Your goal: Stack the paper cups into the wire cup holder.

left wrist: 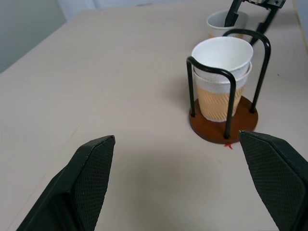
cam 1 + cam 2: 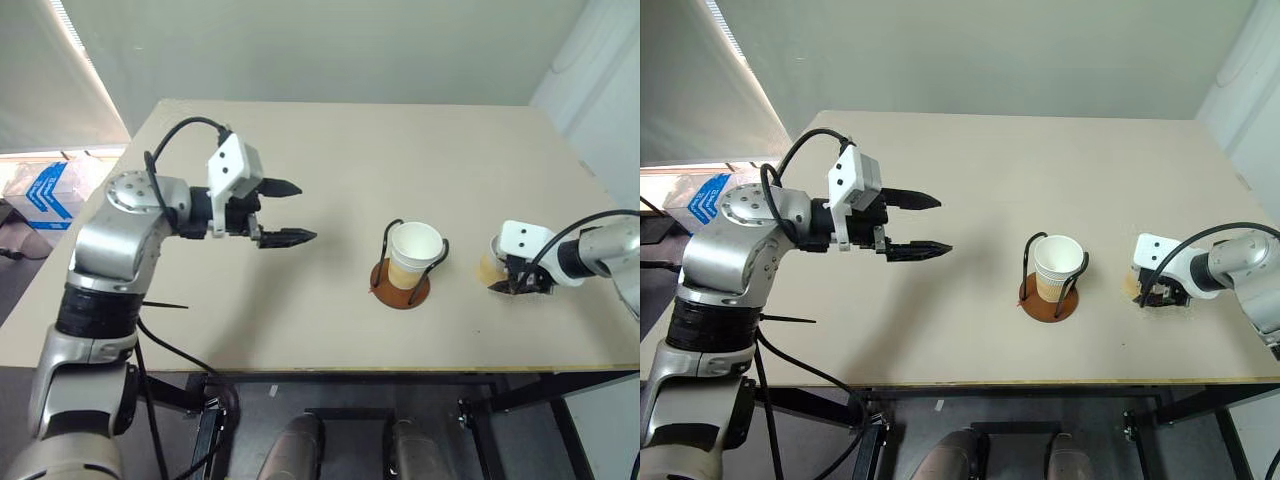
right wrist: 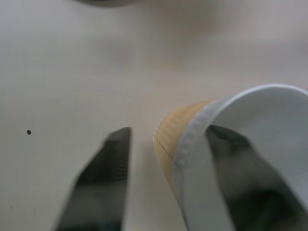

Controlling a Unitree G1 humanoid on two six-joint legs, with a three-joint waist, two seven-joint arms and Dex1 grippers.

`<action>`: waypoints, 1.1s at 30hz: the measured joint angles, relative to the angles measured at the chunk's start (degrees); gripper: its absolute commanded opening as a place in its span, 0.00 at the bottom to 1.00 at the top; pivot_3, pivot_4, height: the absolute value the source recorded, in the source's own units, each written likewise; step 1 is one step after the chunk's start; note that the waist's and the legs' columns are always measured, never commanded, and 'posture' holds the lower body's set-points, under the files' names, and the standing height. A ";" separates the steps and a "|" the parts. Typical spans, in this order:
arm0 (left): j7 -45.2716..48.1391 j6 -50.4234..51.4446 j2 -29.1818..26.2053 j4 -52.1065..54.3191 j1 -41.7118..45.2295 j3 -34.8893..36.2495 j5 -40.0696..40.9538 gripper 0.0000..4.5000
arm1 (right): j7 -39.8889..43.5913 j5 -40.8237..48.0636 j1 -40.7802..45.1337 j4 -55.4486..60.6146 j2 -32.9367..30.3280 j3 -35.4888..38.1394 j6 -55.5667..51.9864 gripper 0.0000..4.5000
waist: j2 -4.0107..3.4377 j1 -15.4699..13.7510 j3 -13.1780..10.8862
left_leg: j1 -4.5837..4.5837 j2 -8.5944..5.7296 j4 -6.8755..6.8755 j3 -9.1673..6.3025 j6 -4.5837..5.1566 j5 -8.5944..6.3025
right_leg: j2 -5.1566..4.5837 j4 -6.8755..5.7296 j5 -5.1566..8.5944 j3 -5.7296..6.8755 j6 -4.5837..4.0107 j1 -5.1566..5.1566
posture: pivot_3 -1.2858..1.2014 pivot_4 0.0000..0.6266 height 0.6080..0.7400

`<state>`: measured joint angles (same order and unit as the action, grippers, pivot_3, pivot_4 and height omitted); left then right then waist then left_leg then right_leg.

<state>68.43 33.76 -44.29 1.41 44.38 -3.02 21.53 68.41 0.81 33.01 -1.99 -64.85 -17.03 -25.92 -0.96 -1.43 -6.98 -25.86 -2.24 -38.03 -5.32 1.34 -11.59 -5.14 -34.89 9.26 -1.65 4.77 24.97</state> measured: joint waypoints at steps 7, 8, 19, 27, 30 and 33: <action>5.12 2.38 -0.80 0.77 -0.19 1.11 6.63 1.00 | 3.17 0.93 0.13 1.04 -0.66 1.86 0.03 0.01 | -0.01 0.02 -0.01 | -0.01 0.00 0.05 -0.03 -0.14 -0.08 | 0.00 -0.04 0.05 0.01 -0.11 0.05 | 0.52 0.24 1.00; 5.48 2.86 -0.85 0.74 -0.19 1.55 7.45 1.00 | 3.51 1.34 0.41 1.21 -0.87 2.52 -0.16 0.01 | -0.01 0.02 -0.01 | -0.01 0.01 0.05 -0.03 -0.17 -0.10 | 0.01 -0.04 0.05 0.01 -0.12 0.05 | 0.52 0.24 1.00; 9.40 0.88 -1.18 -4.18 0.46 0.60 7.85 1.00 | 13.23 9.87 18.21 13.33 -2.80 7.29 -10.56 0.01 | -0.03 0.19 -0.02 | -0.09 0.03 0.18 -0.09 -0.67 0.15 | 0.06 -0.02 0.21 0.07 -0.38 0.22 | 0.52 0.24 1.00; 10.25 -0.89 -0.30 -5.68 2.34 -0.68 6.61 1.00 | 15.51 9.94 28.35 14.29 4.47 0.76 -12.21 0.01 | -0.03 0.24 -0.03 | -0.14 0.03 0.26 -0.14 -0.64 0.16 | 0.05 -0.06 0.22 0.08 -0.40 0.37 | 0.52 0.24 1.00; 10.29 -1.13 -0.31 -5.71 2.43 -0.70 6.11 1.00 | 15.73 9.19 28.35 13.73 6.30 -1.71 -12.01 0.01 | -0.03 0.24 -0.03 | -0.18 0.02 0.25 -0.14 -0.69 0.19 | 0.05 -0.07 0.22 0.07 -0.40 0.40 | 0.52 0.24 1.00; 10.28 -1.13 -0.82 -5.69 2.43 -0.70 5.79 1.00 | 15.73 8.86 28.31 13.68 7.20 -2.11 -11.58 0.01 | -0.03 0.26 -0.03 | -0.17 0.03 0.26 -0.14 -0.72 0.19 | 0.05 -0.07 0.22 0.08 -0.40 0.40 | 0.52 0.24 1.00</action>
<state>78.71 32.63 -45.11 -4.28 46.81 -3.71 27.33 84.14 9.67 61.32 11.69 -57.65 -19.14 -37.49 -0.99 -1.18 -7.01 -26.04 -2.21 -37.77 -5.46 0.62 -11.40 -5.09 -34.96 9.48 -1.57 4.37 25.38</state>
